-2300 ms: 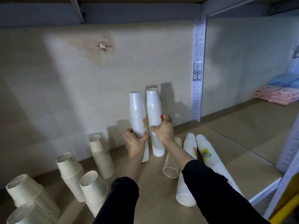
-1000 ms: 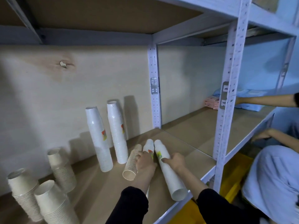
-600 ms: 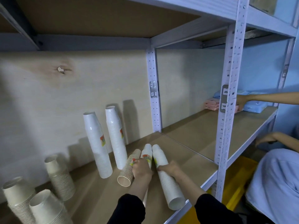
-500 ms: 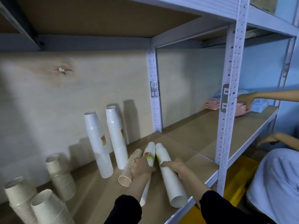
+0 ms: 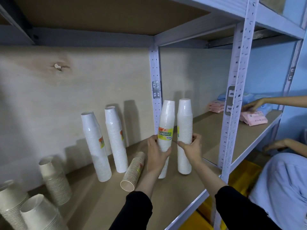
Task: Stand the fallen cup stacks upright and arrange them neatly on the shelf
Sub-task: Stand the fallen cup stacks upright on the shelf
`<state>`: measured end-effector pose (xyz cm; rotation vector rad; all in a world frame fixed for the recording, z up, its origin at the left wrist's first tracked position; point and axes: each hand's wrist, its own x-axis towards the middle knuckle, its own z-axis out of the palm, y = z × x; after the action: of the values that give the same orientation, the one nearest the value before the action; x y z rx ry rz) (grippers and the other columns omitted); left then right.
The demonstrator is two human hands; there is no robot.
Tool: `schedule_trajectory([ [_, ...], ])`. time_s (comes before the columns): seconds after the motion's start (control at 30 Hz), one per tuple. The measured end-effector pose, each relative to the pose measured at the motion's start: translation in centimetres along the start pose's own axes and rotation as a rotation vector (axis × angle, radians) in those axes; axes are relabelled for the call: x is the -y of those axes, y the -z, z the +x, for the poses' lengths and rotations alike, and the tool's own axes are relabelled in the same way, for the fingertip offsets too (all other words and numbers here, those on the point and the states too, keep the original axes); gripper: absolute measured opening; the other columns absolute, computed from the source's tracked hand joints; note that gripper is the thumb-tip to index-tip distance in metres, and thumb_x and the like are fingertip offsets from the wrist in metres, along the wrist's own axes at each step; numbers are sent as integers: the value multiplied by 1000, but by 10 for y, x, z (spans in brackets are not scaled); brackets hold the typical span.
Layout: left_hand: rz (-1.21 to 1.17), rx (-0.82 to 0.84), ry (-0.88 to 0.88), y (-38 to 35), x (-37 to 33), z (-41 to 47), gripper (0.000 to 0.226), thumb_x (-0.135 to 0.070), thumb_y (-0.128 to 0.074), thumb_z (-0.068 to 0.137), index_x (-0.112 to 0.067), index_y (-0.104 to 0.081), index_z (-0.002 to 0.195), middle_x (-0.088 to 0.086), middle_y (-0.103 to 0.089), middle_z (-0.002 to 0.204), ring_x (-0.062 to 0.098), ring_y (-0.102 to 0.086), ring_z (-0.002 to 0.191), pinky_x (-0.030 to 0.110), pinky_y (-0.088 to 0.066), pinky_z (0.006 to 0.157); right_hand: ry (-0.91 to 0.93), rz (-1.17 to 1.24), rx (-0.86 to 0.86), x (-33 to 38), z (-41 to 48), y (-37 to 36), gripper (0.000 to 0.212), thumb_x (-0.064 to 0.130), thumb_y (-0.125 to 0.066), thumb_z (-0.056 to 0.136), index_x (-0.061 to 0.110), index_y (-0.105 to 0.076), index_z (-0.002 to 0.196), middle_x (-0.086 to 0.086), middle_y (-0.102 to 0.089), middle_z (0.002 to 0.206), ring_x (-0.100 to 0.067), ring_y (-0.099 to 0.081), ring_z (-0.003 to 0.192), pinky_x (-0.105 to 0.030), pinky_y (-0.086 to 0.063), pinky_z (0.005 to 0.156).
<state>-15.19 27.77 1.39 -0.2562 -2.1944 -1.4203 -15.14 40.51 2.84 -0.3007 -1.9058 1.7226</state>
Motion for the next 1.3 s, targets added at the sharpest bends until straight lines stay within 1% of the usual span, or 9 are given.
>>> schedule_trajectory([
  [0.13, -44, 11, -19, -10, 10, -2, 64, -10, -77, 67, -3, -42, 121, -2, -39, 113, 7, -45, 100, 7, -33, 85, 38, 8, -11, -8, 1, 1, 57, 0, -74, 66, 1, -43, 114, -5, -50, 106, -20, -53, 95, -32, -45, 79],
  [0.37, -106, -47, 19, -18, 23, -4, 68, -6, -78, 68, 4, -41, 124, 12, -43, 121, 11, -47, 104, 18, -38, 91, 82, -42, 9, -18, 1, 2, 58, 4, -75, 68, 2, -42, 116, -3, -46, 108, -22, -51, 99, -31, -42, 79],
  [0.5, -124, -40, 31, -16, 27, -3, 67, -5, -77, 70, 4, -39, 125, 5, -40, 117, 11, -48, 104, 7, -34, 87, 132, -120, 11, -21, -2, 3, 62, 6, -73, 71, 0, -41, 123, -16, -47, 123, -26, -47, 112, -33, -40, 92],
  [0.63, -56, -27, 10, -13, 28, -6, 67, -9, -76, 72, 4, -40, 127, 15, -42, 124, 10, -45, 106, 6, -31, 89, 166, -211, -2, -22, -8, 3, 63, 13, -70, 77, 0, -40, 130, -18, -47, 128, -27, -48, 116, -26, -36, 87],
  [0.73, 55, -15, 25, -8, 30, -10, 69, -17, -76, 74, 1, -40, 129, 15, -42, 129, 19, -50, 112, 8, -30, 87, 150, -271, -6, -22, -11, 4, 60, 15, -69, 78, 1, -42, 130, -18, -51, 127, -29, -50, 114, -31, -41, 88],
  [0.93, 295, 147, 147, 10, 35, -19, 70, -34, -70, 77, -9, -38, 134, 8, -39, 135, 22, -42, 126, 36, -40, 98, -48, -424, 100, -33, -25, 16, 49, 14, -69, 78, -4, -52, 121, -22, -60, 119, -35, -57, 107, -37, -47, 85],
  [1.1, 360, 301, 207, 25, 41, -44, 68, -27, -65, 82, -7, -34, 138, 12, -33, 145, 26, -29, 136, 34, -28, 110, -204, -538, 196, -47, -49, 26, 36, 13, -62, 84, -11, -58, 111, -25, -62, 115, -35, -59, 105, -25, -41, 69],
  [1.2, 424, 375, 166, 36, 45, -62, 66, -24, -60, 86, -7, -29, 142, 12, -29, 149, 23, -20, 142, 30, -24, 113, -193, -666, 291, -49, -64, 28, 35, 11, -54, 88, -6, -54, 119, -22, -58, 123, -32, -55, 111, -27, -46, 83],
  [1.3, 524, 438, 112, 45, 45, -76, 60, -20, -57, 87, -7, -31, 140, 13, -31, 146, 21, -29, 139, 27, -25, 111, -157, -766, 375, -47, -78, 27, 35, 9, -47, 89, -4, -51, 122, -20, -53, 127, -32, -53, 113, -28, -44, 87],
])
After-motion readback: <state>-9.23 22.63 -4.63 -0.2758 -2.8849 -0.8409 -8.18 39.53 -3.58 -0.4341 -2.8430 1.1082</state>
